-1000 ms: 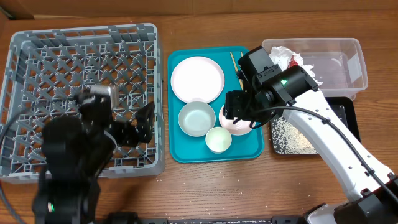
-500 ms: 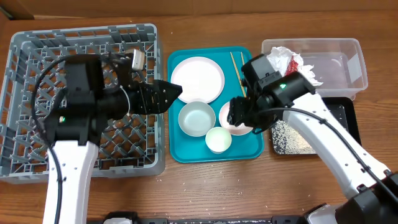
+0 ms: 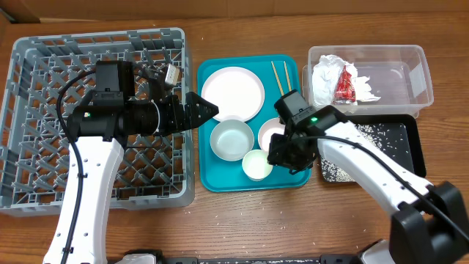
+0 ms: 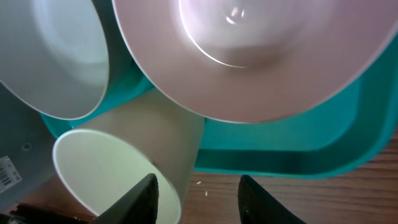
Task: Sort waste into correct bins and load items into the dishwasher
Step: 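Grasp the white cup with right gripper while left arm rises over rack, then lift the white cup with right gripper and hand it to left gripper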
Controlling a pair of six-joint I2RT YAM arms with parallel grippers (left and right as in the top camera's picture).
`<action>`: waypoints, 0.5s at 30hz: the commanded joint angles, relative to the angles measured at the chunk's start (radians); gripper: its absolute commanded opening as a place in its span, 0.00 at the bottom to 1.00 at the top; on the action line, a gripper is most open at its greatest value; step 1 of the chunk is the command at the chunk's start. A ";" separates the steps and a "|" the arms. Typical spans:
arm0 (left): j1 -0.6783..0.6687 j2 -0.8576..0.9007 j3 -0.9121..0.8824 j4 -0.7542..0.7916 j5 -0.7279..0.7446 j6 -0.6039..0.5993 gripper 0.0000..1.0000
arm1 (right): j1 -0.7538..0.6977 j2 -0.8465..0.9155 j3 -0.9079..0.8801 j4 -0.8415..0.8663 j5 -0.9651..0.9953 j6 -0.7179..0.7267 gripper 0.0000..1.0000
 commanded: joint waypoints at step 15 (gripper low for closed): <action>-0.006 -0.001 0.017 -0.003 0.048 0.089 0.84 | 0.016 0.022 0.037 0.008 -0.108 0.021 0.04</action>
